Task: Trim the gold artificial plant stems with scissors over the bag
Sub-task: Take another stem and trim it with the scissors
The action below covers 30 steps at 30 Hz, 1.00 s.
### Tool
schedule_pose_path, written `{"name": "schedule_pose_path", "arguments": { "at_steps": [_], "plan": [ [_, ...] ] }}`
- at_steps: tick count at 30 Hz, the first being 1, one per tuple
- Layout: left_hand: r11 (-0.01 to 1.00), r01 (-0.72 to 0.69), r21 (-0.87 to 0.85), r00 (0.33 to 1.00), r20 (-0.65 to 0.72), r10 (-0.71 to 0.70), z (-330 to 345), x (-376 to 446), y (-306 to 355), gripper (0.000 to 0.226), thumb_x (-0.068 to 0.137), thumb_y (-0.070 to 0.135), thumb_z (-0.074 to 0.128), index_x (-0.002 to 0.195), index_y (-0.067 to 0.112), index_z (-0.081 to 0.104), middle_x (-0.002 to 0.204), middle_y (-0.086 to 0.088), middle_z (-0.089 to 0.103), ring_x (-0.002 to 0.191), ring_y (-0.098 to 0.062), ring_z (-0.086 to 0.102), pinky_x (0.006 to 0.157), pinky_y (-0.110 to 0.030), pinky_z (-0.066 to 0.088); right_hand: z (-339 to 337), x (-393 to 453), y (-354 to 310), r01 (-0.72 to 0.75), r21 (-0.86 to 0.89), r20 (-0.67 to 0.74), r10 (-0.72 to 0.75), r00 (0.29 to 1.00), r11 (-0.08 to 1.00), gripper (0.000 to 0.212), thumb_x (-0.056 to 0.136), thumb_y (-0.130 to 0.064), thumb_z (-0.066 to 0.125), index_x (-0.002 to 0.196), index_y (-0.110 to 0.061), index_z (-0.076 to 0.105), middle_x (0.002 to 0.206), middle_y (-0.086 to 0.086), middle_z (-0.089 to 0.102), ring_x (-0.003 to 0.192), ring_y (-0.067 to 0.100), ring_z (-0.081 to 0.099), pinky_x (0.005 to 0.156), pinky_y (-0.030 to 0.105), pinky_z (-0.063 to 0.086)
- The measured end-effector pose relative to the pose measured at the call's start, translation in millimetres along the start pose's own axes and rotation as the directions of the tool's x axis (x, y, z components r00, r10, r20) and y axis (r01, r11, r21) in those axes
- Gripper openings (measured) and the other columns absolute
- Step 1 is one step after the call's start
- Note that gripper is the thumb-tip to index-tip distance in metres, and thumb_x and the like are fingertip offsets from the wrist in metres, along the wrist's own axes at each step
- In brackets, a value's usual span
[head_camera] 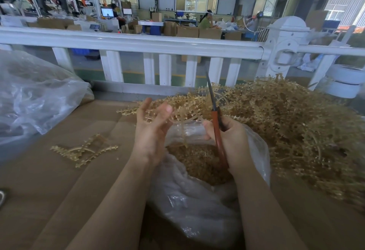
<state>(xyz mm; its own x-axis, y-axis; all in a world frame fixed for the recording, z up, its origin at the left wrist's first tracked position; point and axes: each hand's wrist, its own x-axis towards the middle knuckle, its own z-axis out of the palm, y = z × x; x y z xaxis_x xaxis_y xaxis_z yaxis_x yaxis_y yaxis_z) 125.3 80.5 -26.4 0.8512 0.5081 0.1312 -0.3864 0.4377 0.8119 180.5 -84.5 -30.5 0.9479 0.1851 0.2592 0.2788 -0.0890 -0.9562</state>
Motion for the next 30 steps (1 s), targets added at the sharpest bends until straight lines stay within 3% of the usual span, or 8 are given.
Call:
{"name": "schedule_pose_path", "arguments": {
  "at_steps": [5,9,12,16,19,22,27,30],
  "plan": [
    [0.861,-0.300,0.411,0.944,-0.001,0.330,0.3,-5.6,-7.6,0.074,0.078,0.008,0.082,0.139,0.034,0.048,0.123,0.007,0.061,0.113,-0.006,0.061,0.094,-0.029,0.052,2.1,-0.7,0.8,-0.004,0.001,0.000,0.004,1.000,1.000,0.020,0.090,-0.025,0.075,0.075,-0.013,0.071,0.060,-0.002,0.068,0.053,0.004,0.061,0.052,0.009,0.047],
    [0.711,-0.375,0.595,0.855,-0.073,0.513,0.4,-4.0,-9.4,0.075,0.077,0.009,0.083,0.136,0.037,0.047,0.125,0.012,0.058,0.116,-0.001,0.055,0.101,-0.023,0.046,-0.1,-1.5,0.1,0.026,0.064,-0.031,-0.024,0.999,0.998,0.027,0.090,-0.023,0.073,0.070,-0.005,0.069,0.062,0.011,0.065,0.058,0.010,0.061,0.055,0.005,0.046],
    [0.583,-0.423,0.694,0.849,0.080,0.522,-1.3,-5.4,-7.7,0.064,0.083,0.006,0.075,0.137,0.027,0.048,0.132,0.007,0.056,0.124,-0.004,0.050,0.109,-0.025,0.040,-2.2,-2.6,-1.2,0.036,0.098,-0.018,-0.035,0.999,0.995,0.028,0.091,-0.021,0.073,0.066,-0.009,0.069,0.059,0.004,0.064,0.057,0.011,0.059,0.057,0.007,0.047],
    [0.753,-0.377,0.539,0.923,0.289,0.255,4.9,-13.4,-7.2,0.055,0.078,0.009,0.056,0.132,0.015,0.056,0.129,0.003,0.062,0.124,-0.009,0.056,0.102,-0.037,0.049,0.4,-2.5,-1.2,0.042,0.073,0.009,-0.043,0.999,0.996,0.026,0.091,-0.020,0.073,0.066,-0.018,0.067,0.056,-0.007,0.065,0.053,0.001,0.061,0.057,0.009,0.046],
    [0.817,-0.306,0.489,0.927,0.348,0.139,6.7,-12.8,-9.1,0.042,0.078,0.013,0.053,0.117,0.002,0.063,0.119,-0.014,0.066,0.116,-0.029,0.061,0.097,-0.043,0.052,3.7,-1.2,-0.1,0.029,0.047,0.023,-0.030,0.999,0.998,0.025,0.091,-0.020,0.073,0.066,-0.022,0.069,0.057,-0.004,0.067,0.054,0.004,0.063,0.059,0.016,0.052],
    [0.847,-0.285,0.449,0.935,0.325,0.142,9.8,-13.2,-9.6,0.022,0.089,0.016,0.067,0.104,-0.001,0.065,0.100,-0.017,0.068,0.095,-0.029,0.064,0.085,-0.042,0.052,4.4,-1.0,-0.2,0.019,0.048,0.024,-0.020,1.000,0.999,0.024,0.091,-0.019,0.074,0.067,-0.023,0.072,0.059,-0.001,0.069,0.055,0.007,0.066,0.058,0.019,0.055],
    [0.855,-0.293,0.428,0.944,0.273,0.187,11.1,-9.0,-13.0,0.010,0.095,0.007,0.060,0.086,0.004,0.064,0.081,-0.005,0.073,0.077,-0.016,0.068,0.077,-0.028,0.055,4.8,-0.7,3.5,0.032,-0.035,0.076,-0.030,0.997,0.999,0.018,0.090,-0.028,0.074,0.075,-0.018,0.075,0.064,0.002,0.071,0.057,0.011,0.066,0.060,0.026,0.057],
    [0.892,-0.260,0.371,0.955,0.234,0.181,9.8,-7.6,-14.3,0.010,0.092,0.013,0.065,0.085,0.005,0.065,0.082,-0.022,0.071,0.073,-0.032,0.064,0.074,-0.045,0.054,5.3,0.5,6.1,0.062,-0.093,0.109,-0.052,0.993,0.994,0.015,0.089,-0.033,0.074,0.078,-0.023,0.073,0.062,0.001,0.069,0.054,0.010,0.063,0.056,0.030,0.054]
  ]
}}
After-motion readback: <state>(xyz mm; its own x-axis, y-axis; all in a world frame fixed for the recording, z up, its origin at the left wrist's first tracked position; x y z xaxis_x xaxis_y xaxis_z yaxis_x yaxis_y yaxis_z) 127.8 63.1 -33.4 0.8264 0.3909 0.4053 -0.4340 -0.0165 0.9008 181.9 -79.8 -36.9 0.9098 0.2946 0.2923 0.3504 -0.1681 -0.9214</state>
